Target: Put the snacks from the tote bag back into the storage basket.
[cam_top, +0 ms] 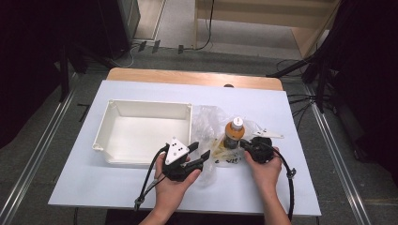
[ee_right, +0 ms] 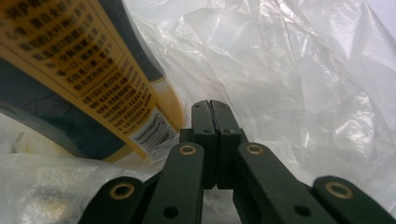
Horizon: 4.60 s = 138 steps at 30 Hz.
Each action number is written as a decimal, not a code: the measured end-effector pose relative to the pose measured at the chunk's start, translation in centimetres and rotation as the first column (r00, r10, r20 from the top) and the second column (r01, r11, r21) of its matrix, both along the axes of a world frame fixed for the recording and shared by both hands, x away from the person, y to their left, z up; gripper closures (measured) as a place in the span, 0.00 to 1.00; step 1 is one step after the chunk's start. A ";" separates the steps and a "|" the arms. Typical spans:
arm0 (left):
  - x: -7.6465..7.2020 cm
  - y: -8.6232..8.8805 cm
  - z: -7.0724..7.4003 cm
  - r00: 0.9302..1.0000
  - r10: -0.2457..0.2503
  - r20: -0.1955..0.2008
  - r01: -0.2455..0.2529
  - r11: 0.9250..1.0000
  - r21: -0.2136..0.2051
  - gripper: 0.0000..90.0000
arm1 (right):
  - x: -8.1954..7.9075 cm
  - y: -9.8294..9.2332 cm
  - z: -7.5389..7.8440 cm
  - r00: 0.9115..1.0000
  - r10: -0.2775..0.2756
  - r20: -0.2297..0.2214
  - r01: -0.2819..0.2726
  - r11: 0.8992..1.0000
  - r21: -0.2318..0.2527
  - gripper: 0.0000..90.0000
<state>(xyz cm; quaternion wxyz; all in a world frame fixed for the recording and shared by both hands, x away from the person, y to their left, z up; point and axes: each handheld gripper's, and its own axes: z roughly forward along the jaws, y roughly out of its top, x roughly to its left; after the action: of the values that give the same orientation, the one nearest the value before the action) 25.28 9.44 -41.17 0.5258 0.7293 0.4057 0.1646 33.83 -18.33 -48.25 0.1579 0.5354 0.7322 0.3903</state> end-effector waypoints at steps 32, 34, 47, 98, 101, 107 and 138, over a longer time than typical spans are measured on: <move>2.8 -4.7 -6.1 0.996 0.053 -0.075 -0.029 0.959 0.282 1.00 | -0.5 0.0 -0.1 0.999 0.031 0.027 -0.031 0.999 -0.010 1.00; 2.8 -4.6 -6.0 0.996 0.045 -0.077 -0.023 0.962 0.272 1.00 | -0.5 0.0 0.0 0.999 0.032 0.027 -0.032 0.999 -0.006 1.00; 2.7 -4.4 -6.4 0.996 0.042 -0.078 -0.020 0.965 0.260 1.00 | -1.7 -1.2 2.0 0.993 0.049 0.104 -0.054 0.998 0.042 0.66; 2.8 -4.2 -6.4 0.996 0.042 -0.080 -0.022 0.970 0.240 1.00 | -1.2 2.6 5.8 0.972 0.143 0.185 -0.153 0.987 0.041 0.28; 2.8 -4.2 -6.4 0.996 0.041 -0.081 -0.020 0.970 0.244 1.00 | -1.0 2.7 5.7 0.973 0.141 0.185 -0.152 0.987 0.046 0.27; 2.9 -4.1 -6.4 0.995 0.044 -0.088 -0.022 0.971 0.240 1.00 | -0.5 2.9 5.3 0.971 0.161 0.174 -0.171 0.985 0.038 0.29; 2.9 -4.3 -6.4 0.995 0.051 -0.085 -0.028 0.969 0.245 1.00 | -0.7 3.1 7.2 0.955 0.243 0.171 -0.246 0.969 -0.006 0.36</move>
<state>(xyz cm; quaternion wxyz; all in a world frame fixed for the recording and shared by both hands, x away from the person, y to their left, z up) 28.13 5.19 -47.59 0.4101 0.7867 0.4204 0.1902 33.13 -15.24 -41.06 0.1663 0.4067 0.7735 0.4567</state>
